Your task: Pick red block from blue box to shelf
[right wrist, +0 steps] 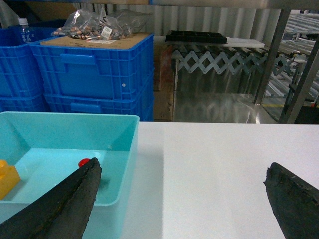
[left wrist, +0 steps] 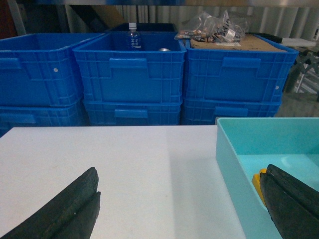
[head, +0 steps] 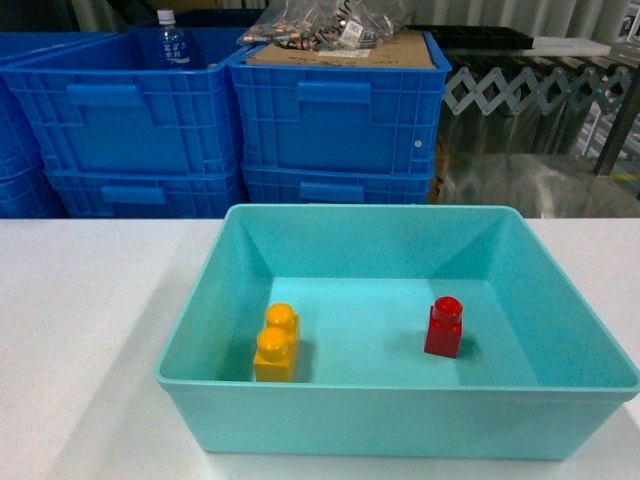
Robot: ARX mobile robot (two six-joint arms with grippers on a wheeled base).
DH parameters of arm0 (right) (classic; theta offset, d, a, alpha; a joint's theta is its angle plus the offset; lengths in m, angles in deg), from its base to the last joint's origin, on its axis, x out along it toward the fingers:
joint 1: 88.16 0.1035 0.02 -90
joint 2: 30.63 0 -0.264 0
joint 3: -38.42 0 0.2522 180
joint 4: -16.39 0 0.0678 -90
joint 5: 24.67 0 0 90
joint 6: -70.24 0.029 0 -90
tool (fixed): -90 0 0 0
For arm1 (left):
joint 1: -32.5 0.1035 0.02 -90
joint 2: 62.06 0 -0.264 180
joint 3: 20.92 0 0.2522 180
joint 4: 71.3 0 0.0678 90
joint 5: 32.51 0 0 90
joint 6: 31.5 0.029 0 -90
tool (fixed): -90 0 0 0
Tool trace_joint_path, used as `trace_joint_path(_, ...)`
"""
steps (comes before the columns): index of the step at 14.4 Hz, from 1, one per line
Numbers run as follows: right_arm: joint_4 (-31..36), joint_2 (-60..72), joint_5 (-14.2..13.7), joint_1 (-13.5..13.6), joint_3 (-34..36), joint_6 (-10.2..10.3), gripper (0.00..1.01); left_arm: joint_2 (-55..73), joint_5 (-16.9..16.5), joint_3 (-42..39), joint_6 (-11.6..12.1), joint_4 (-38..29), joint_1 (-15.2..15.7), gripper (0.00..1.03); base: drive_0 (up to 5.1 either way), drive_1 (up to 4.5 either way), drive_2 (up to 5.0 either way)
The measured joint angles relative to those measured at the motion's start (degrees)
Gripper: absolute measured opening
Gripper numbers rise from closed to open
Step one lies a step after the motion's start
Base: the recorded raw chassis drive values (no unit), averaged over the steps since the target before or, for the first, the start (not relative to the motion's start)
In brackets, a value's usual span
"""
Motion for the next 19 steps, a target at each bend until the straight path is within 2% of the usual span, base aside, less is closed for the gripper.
trace_joint_path(15, 0.0, 0.0, 0.0, 0.0, 0.0, 0.0, 0.98, 0.0, 0.0, 0.0, 0.0, 0.0, 0.0, 0.98, 0.0, 0.0, 0.0)
trace_joint_path(16, -5.7, 3.0, -5.3, 2.4, -1.7, -0.5, 0.98, 0.0, 0.0, 0.0, 0.0, 0.0, 0.0, 0.98, 0.0, 0.0, 0.0)
trace_joint_path(17, -4.3, 8.5, -8.5, 4.1, -2.8, -1.7, 0.98, 0.0, 0.0, 0.0, 0.0, 0.0, 0.0, 0.98, 0.0, 0.0, 0.0)
trace_joint_path(19, 0.5, 18.5, -8.1, 5.1, -6.4, -2.5, 0.98, 0.0, 0.0, 0.0, 0.0, 0.0, 0.0, 0.98, 0.0, 0.0, 0.0)
